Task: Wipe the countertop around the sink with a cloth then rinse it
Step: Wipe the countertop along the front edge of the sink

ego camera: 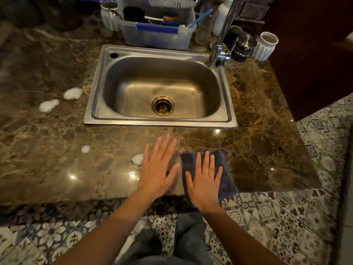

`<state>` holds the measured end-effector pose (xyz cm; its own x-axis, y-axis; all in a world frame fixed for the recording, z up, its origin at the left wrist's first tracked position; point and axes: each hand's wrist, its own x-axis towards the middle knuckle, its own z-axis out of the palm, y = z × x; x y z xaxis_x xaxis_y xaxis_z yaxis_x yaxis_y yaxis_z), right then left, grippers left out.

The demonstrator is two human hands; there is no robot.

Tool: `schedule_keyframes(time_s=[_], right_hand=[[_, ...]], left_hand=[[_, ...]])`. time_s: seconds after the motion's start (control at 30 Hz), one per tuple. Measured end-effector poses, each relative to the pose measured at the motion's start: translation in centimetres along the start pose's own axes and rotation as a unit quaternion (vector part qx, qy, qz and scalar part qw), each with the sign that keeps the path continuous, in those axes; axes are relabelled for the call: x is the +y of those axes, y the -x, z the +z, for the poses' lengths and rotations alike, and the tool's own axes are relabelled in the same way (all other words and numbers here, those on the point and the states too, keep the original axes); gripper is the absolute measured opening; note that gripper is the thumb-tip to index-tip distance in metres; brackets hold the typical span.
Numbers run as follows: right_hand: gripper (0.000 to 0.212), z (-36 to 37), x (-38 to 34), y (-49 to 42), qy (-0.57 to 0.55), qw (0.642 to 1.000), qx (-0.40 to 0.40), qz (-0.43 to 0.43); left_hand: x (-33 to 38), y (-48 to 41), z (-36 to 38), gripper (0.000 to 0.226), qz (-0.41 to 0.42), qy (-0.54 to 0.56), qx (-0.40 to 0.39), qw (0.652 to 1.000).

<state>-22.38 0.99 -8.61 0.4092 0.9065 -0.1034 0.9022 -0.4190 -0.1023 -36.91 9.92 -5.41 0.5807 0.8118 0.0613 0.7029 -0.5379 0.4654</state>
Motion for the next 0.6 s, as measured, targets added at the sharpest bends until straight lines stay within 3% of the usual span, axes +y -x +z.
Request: schedule_keyframes(time_s=[0.23,0.6], right_hand=[[0.069,0.1,-5.2,-1.5,-0.014,0.999,-0.012,0.031],[0.062,-0.3,-7.5,-11.3,0.0,1.0,-0.004,0.021]], left_hand=[[-10.6,5.5,-3.3,0.1,-0.15,-0.106,-0.062,0.981],[-11.7,5.7,-2.5,0.104,-0.148,-0.154,-0.082,0.973]])
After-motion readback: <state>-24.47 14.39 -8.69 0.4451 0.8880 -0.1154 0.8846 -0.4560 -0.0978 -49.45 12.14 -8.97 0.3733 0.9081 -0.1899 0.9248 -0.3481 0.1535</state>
